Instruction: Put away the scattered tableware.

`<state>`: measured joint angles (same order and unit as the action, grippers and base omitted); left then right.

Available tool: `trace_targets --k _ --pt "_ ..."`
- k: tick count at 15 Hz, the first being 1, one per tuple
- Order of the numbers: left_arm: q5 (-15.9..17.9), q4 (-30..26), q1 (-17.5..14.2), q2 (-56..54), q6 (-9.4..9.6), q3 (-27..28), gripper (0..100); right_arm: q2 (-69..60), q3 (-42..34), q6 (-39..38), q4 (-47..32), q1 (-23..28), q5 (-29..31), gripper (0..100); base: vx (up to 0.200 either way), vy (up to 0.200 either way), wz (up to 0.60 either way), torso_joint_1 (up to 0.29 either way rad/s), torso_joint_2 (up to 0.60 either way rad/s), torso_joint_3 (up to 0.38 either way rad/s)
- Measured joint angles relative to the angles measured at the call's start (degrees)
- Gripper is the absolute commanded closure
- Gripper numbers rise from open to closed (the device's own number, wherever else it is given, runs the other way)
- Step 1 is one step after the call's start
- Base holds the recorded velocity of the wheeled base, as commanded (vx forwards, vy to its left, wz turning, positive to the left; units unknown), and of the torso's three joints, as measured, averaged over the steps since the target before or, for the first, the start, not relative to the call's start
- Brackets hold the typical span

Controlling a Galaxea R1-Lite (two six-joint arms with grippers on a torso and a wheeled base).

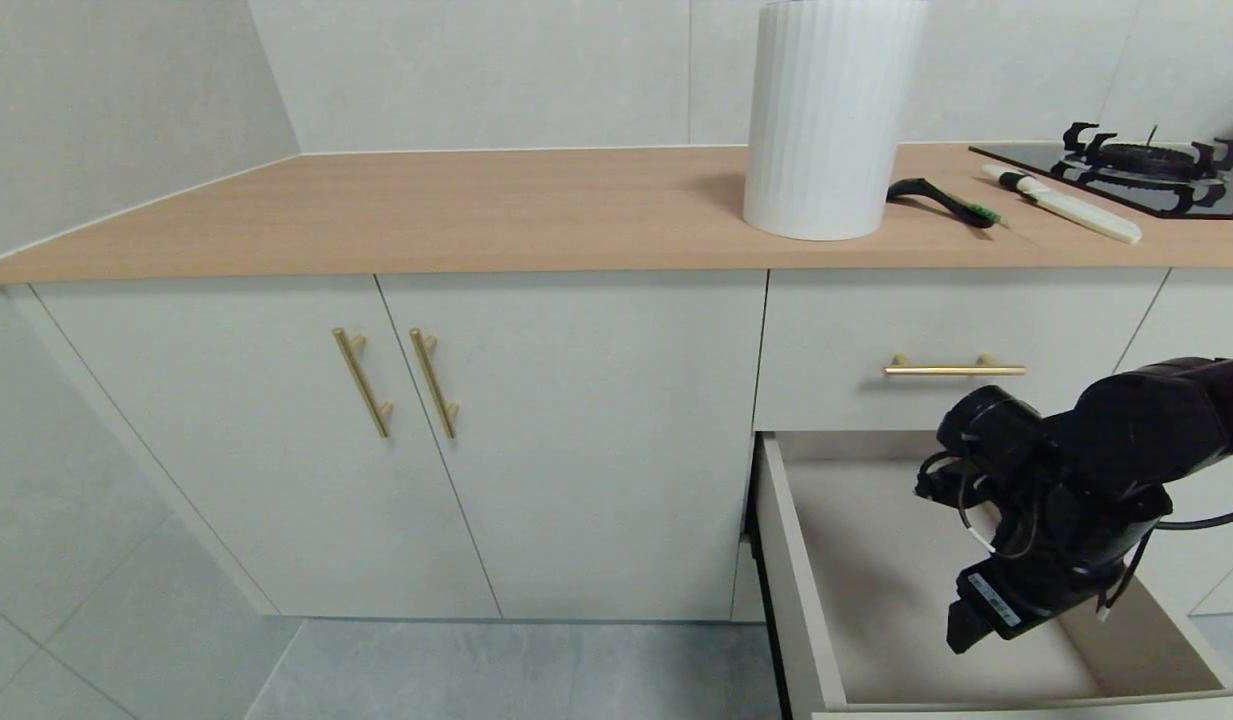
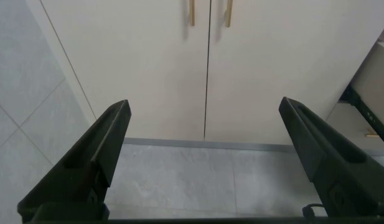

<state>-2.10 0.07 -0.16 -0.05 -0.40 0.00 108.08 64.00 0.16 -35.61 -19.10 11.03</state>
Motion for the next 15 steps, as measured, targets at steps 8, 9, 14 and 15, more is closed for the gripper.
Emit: trace_targets --k 8,9,14,15 --pt "0.0 0.0 0.0 0.0 0.02 0.0 0 -9.2 1.8 -9.1 11.4 1.6 -0.9 0 0.0 0.0 0.0 0.0 0.0 0.0" --pt "0.0 0.0 0.0 0.0 0.0 0.0 0 -11.4 1.8 -9.1 11.8 2.0 -1.1 0 0.0 0.0 0.0 0.0 0.0 0.0" --pt "0.0 0.0 0.0 0.0 0.0 0.0 0 -17.1 1.3 -9.1 15.5 3.1 -1.0 0 0.0 0.0 0.0 0.0 0.0 0.0" --pt "0.0 0.0 0.0 0.0 0.02 0.0 0 -17.7 1.2 -9.1 15.6 3.1 -1.0 0 0.0 0.0 0.0 0.036 -0.14 -0.115"
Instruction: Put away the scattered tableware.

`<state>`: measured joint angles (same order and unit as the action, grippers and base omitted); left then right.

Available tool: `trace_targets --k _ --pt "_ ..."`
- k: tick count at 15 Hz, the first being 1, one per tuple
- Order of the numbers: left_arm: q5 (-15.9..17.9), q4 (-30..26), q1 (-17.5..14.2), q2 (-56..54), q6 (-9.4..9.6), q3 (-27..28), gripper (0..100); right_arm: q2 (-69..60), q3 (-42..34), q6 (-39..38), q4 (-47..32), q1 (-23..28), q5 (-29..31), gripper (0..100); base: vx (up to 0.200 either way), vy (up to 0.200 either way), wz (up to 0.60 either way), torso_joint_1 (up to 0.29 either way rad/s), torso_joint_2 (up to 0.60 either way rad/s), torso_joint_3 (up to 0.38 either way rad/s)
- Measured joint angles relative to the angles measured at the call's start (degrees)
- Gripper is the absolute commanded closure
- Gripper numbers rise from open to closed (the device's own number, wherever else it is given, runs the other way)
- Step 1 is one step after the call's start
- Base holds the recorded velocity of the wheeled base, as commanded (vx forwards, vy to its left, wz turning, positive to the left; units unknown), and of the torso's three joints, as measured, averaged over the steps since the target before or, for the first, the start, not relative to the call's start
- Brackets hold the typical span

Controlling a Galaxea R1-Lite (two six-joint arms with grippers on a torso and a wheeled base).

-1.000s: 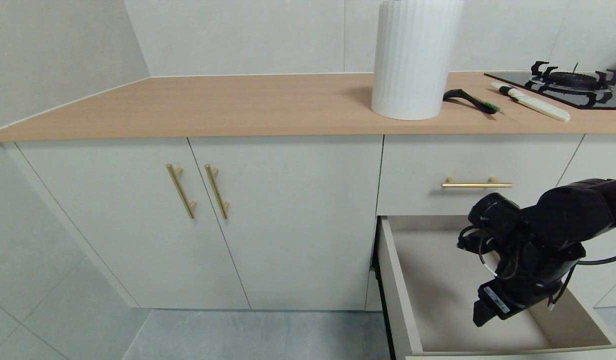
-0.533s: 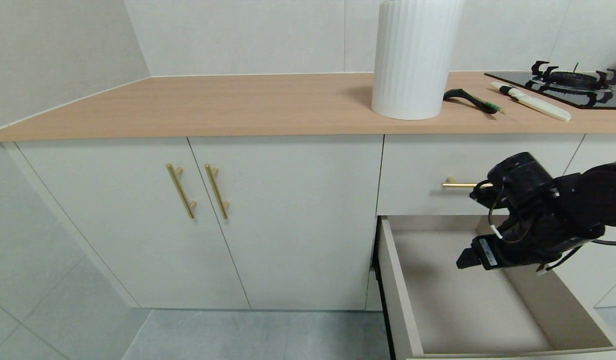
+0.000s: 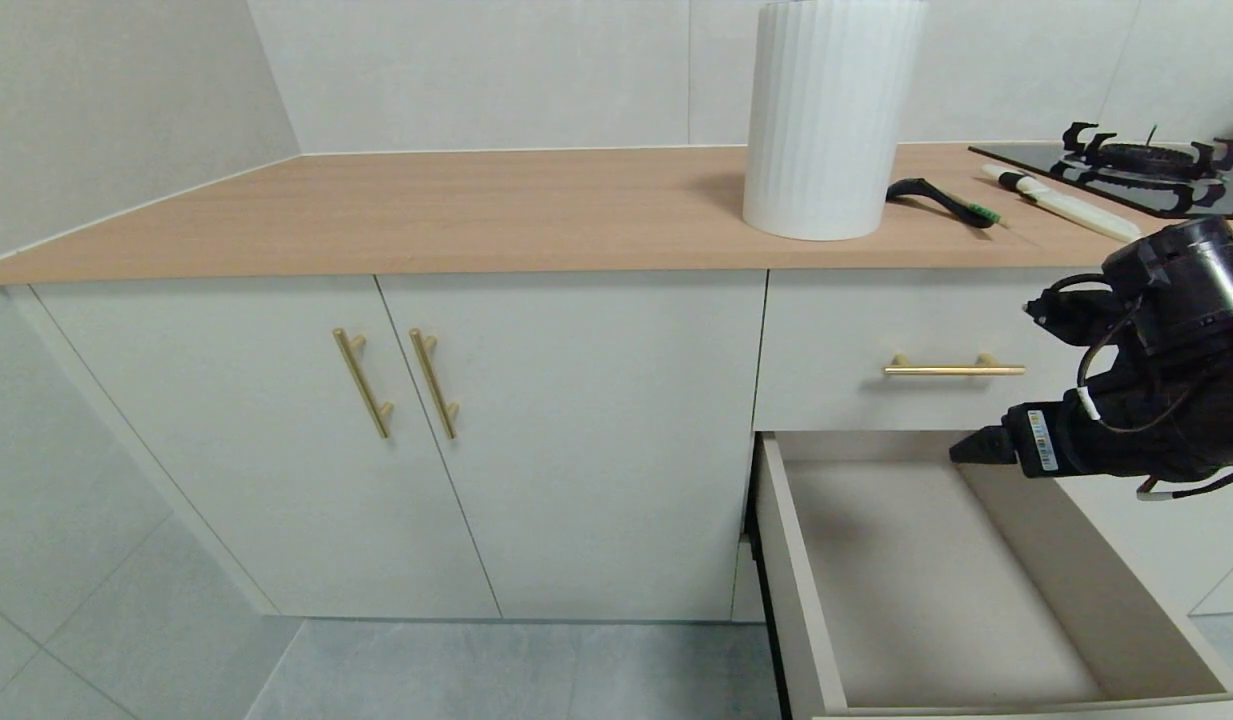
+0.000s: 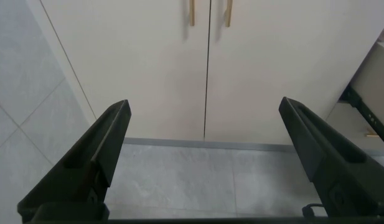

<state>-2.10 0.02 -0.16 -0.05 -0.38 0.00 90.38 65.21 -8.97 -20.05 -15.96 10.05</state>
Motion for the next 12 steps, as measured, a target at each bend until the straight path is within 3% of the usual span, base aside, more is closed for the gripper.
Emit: trace_targets --k 4,12 --pt "0.0 0.0 0.0 0.0 0.02 0.0 0 -1.4 0.0 0.0 0.1 0.1 0.1 0 0.0 0.0 0.0 0.093 -0.26 -0.273" --pt "0.0 0.0 0.0 0.0 0.0 0.0 0 -1.9 -0.1 0.0 0.1 0.1 0.1 0 0.0 0.0 0.0 0.153 -0.51 -0.305"
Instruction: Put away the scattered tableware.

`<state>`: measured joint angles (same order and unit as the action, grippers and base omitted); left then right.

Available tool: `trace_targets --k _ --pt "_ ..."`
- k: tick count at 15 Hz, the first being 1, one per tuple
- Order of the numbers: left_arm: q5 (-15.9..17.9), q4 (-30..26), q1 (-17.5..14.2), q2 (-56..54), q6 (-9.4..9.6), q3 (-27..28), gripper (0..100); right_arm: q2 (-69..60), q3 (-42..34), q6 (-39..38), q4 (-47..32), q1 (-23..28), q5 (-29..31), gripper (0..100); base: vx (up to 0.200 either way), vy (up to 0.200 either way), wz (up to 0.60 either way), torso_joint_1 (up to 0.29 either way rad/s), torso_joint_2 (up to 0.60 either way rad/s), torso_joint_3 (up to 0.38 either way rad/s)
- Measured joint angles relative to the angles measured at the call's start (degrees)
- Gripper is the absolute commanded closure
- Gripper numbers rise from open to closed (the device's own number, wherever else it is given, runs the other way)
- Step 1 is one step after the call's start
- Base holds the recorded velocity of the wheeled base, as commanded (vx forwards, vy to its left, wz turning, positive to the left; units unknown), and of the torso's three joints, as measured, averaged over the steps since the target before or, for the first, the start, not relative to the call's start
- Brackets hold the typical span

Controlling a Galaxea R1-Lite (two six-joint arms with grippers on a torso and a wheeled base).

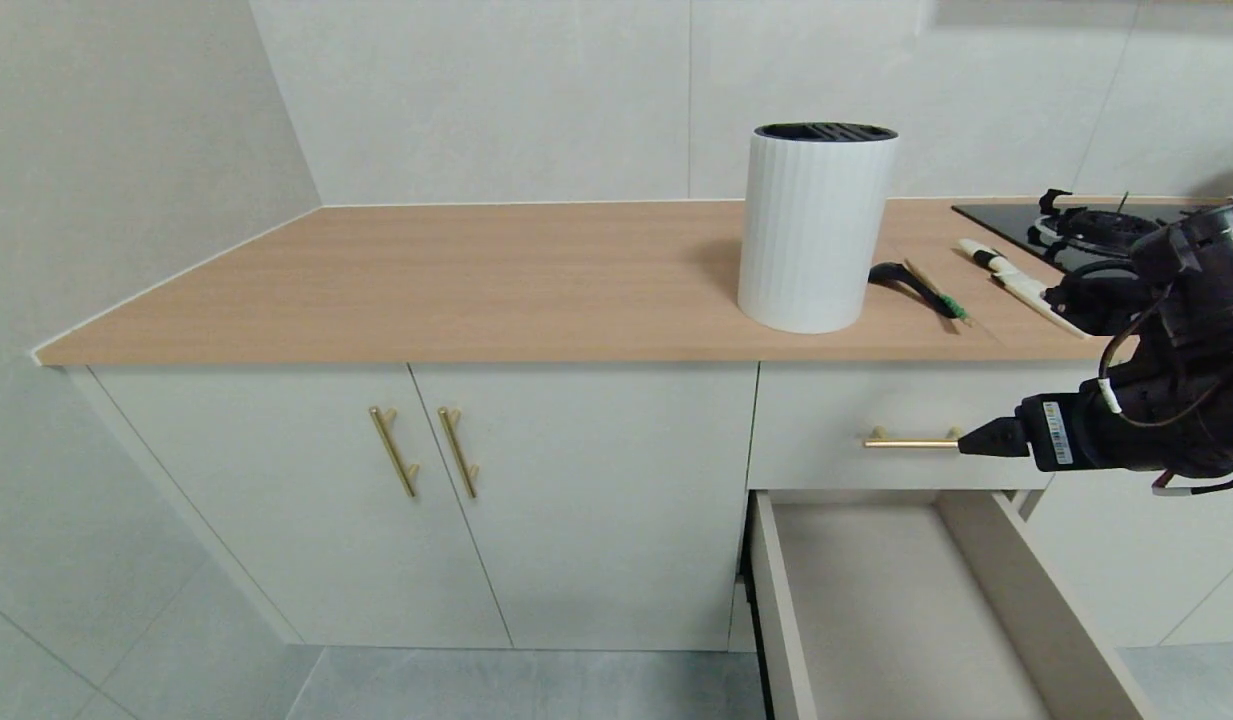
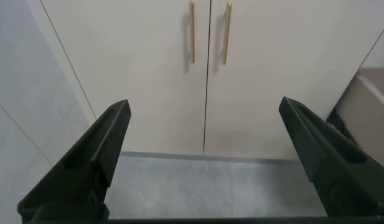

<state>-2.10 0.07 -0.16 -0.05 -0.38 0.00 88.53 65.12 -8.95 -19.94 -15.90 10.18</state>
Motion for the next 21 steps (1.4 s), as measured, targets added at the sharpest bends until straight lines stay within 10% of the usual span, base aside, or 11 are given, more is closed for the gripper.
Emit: trace_targets --k 6,15,21 --pt "0.0 0.0 0.0 0.0 0.02 0.0 0 -1.0 0.6 1.2 -0.1 -0.2 0.4 0 0.0 0.0 0.0 0.098 -0.24 -0.151" --pt "0.0 0.0 0.0 0.0 0.0 0.0 0 13.7 29.5 -7.6 -10.6 2.9 3.3 0 0.0 0.0 0.0 0.0 0.0 0.0" --pt "0.0 0.0 0.0 0.0 0.0 0.0 0 22.8 31.4 -7.5 -1.1 7.8 3.3 0 0.0 0.0 0.0 0.0 0.0 0.0"
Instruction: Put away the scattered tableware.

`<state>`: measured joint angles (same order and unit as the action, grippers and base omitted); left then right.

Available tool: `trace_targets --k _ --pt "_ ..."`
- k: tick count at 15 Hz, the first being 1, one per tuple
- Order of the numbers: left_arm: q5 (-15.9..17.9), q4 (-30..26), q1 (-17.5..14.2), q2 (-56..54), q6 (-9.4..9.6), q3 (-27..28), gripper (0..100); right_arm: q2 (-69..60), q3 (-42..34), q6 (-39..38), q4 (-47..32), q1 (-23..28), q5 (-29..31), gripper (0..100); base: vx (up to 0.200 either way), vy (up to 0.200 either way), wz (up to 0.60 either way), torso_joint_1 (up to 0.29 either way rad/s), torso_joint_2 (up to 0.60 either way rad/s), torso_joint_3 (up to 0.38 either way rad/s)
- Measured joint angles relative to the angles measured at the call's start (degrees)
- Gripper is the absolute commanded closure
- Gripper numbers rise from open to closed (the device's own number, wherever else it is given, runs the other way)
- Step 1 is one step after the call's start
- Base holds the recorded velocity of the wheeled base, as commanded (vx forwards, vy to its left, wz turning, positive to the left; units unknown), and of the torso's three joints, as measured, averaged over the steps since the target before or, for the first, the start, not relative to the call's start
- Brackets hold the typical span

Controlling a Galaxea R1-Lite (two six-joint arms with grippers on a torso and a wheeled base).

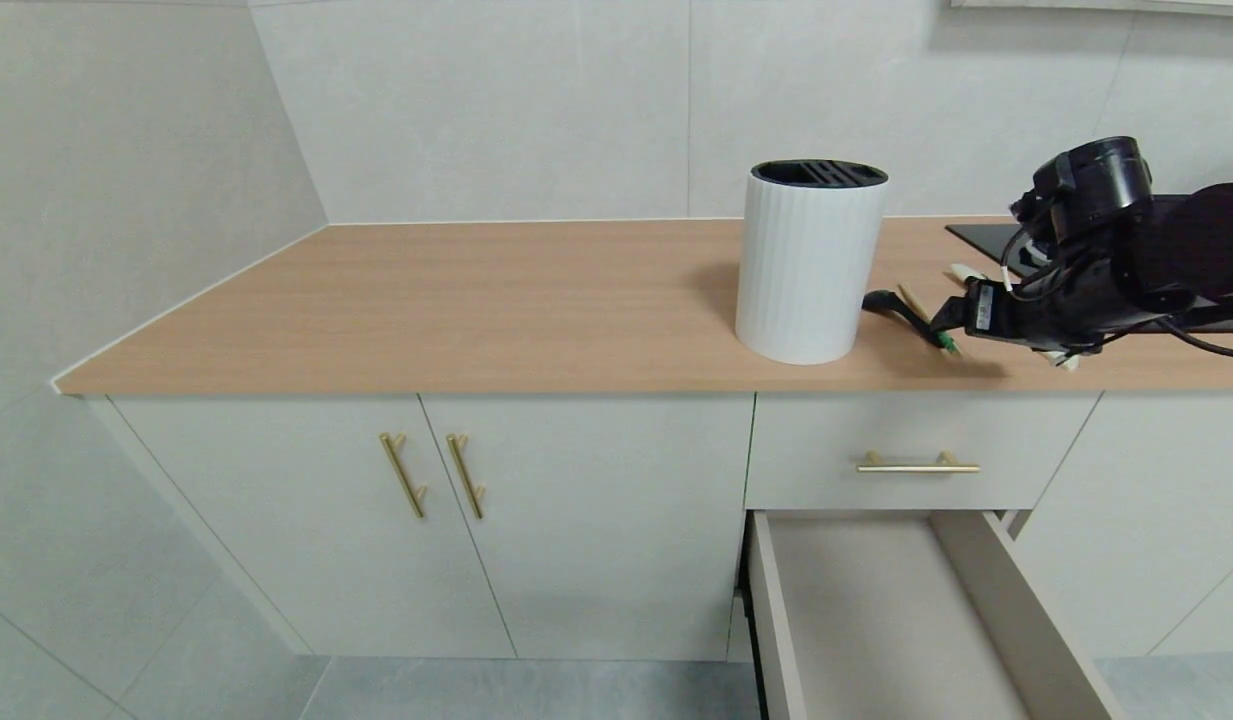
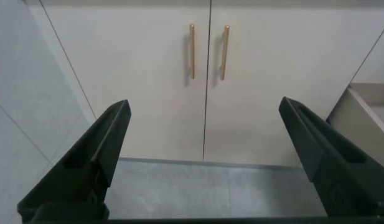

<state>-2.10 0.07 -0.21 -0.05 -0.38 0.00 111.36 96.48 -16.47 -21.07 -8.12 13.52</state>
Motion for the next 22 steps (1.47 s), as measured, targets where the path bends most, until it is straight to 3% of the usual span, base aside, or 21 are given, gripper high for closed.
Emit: trace_targets --k 17,18,22 --pt "0.0 0.0 0.0 0.0 0.0 0.0 0 5.9 0.0 1.7 6.5 -1.2 0.5 0 0.0 0.0 0.0 0.0 0.0 0.0" --pt "0.0 0.0 0.0 0.0 0.0 0.0 0 6.2 0.1 1.7 6.5 -1.2 0.5 100 0.0 0.0 0.0 0.0 0.0 0.0" --pt "0.0 0.0 0.0 0.0 0.0 0.0 0 6.5 0.0 1.7 7.9 -1.2 0.5 100 0.0 0.0 0.0 0.0 0.0 0.0"
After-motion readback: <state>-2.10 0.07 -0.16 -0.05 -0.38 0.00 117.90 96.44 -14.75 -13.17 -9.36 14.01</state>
